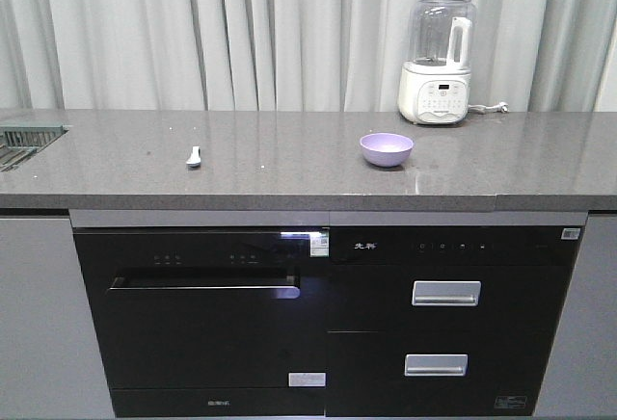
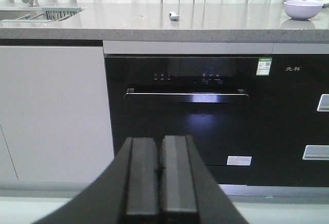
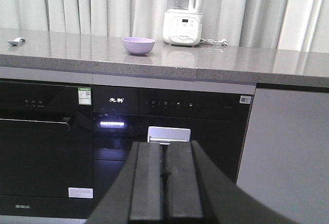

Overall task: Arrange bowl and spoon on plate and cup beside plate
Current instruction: 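Drive the base toward the counter with the lavender bowl and spoon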

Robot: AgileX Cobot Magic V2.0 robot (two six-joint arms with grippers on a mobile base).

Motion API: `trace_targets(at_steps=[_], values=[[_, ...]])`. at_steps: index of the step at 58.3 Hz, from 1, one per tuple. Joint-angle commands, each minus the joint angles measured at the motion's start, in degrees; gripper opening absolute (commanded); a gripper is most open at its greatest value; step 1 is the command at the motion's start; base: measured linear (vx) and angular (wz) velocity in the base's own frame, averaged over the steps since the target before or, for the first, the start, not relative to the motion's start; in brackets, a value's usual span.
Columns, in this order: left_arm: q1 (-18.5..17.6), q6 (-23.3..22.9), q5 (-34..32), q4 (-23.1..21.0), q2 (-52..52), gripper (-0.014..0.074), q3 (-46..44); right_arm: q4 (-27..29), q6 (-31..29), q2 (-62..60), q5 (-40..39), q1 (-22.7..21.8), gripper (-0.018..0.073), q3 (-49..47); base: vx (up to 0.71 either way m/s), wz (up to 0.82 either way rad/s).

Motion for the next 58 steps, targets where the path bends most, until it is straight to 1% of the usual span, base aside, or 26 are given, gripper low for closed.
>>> trace_targets(at_steps=[1, 58], values=[[0.1, -0.3, -4.7, -0.6, -0.8, -0.0006, 1.4, -0.2, -0.6, -0.6, -4.9, -0.4, -0.0009, 0.6, 0.00, 0.00], [0.1, -0.3, -4.7, -0.6, -0.8, -0.0006, 1.4, -0.2, -0.6, -0.6, -4.9, -0.4, -0.0009, 0.6, 0.00, 0.00]])
